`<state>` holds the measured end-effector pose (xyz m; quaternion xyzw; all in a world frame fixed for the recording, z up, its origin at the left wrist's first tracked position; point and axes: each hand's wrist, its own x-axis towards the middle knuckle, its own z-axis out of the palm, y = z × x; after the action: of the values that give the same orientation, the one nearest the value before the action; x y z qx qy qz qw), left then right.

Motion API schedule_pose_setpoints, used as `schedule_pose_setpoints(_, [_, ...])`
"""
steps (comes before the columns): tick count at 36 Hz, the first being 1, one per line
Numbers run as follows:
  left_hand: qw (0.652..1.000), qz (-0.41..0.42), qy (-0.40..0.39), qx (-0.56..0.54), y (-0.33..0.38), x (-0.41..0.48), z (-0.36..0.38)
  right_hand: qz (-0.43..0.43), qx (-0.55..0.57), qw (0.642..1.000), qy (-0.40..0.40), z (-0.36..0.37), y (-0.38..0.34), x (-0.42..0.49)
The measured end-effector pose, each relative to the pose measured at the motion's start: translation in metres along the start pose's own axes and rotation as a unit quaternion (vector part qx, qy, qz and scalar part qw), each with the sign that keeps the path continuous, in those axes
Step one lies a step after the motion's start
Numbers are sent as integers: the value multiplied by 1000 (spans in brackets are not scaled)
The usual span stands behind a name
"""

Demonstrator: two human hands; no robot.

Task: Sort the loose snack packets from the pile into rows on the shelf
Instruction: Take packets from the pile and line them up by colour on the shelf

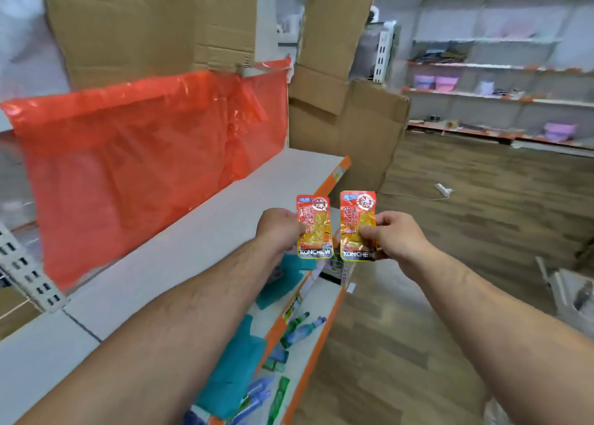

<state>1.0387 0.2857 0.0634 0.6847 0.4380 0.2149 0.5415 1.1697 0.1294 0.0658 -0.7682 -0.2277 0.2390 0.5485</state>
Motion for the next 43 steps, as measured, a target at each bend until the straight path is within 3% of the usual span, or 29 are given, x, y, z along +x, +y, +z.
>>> schedule_pose_setpoints(16, [996, -32, 71, -47, 64, 127, 89, -9, -22, 998, -65, -76, -5, 179])
schedule_pose_setpoints(31, [992, -46, 82, -79, 82, 320, 100, -16, -61, 994, -90, -33, -29, 368])
schedule_pose_setpoints(37, [993, -23, 99, -59, 89, 378, 88, -23, -58, 993, -100, -5, -52, 429])
schedule_pose_setpoints(43, [989, -51, 122, -69, 83, 421, 72, -18, -79, 988, -133, 30, -67, 474])
